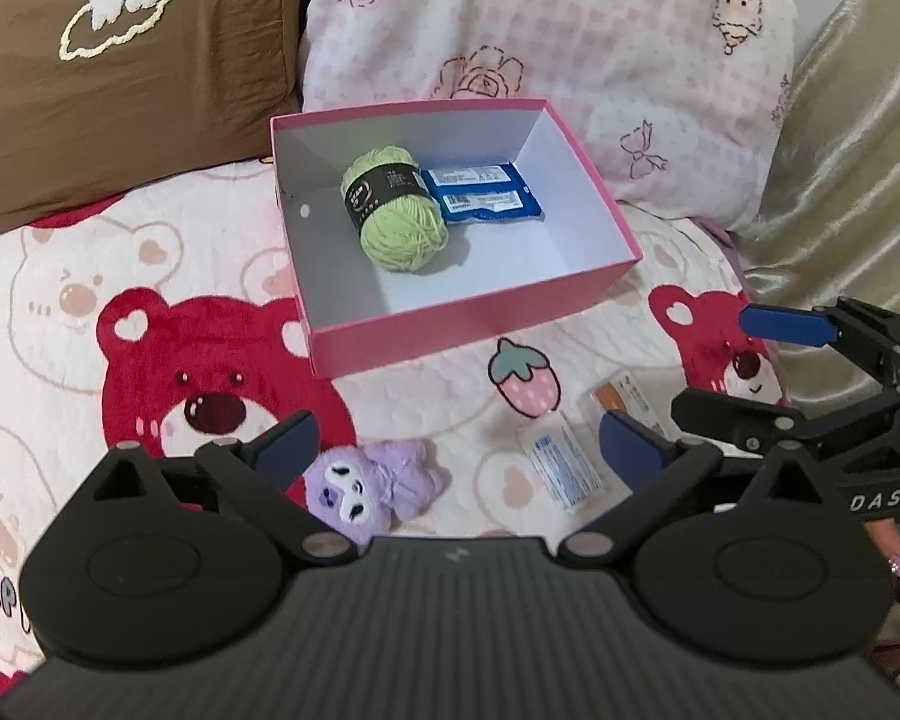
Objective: Organize objects
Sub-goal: 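Withdraw the left tool from the box toward the orange sponge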
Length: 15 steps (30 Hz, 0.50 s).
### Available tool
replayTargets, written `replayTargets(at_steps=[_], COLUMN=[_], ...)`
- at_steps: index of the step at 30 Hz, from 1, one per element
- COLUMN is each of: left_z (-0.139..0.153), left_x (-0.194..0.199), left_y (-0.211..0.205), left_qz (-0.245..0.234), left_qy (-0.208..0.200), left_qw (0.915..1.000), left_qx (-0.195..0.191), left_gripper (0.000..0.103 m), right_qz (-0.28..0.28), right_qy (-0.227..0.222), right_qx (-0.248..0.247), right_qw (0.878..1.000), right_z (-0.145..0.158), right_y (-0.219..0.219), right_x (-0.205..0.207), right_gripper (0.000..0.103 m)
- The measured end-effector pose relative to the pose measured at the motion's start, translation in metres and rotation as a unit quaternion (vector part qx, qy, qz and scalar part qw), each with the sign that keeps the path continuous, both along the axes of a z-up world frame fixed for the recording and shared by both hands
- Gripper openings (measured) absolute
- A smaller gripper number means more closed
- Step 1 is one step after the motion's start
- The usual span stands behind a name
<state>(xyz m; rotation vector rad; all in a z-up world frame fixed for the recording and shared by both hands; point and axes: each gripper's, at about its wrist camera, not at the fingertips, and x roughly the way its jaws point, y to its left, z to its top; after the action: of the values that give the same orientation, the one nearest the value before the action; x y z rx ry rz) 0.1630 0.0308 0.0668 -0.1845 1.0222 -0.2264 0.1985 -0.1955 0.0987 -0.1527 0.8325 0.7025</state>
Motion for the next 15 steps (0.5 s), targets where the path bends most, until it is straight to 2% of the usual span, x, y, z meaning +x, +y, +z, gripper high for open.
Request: replayTargets(at_steps=[15], left_z=[0.005], left_x=[-0.041], left_y=[0.004], left_qz=[-0.020], left_qy=[-0.003], left_qw=[0.9998], left_qx=[0.001], left_gripper=[0.101], right_qz=[0.024], right_qy=[-0.005], right_qx=[-0.032], right_qw=[0.999], right_z=[0.004], right_y=[-0.002], right_x=[-0.053], right_gripper=[0.095])
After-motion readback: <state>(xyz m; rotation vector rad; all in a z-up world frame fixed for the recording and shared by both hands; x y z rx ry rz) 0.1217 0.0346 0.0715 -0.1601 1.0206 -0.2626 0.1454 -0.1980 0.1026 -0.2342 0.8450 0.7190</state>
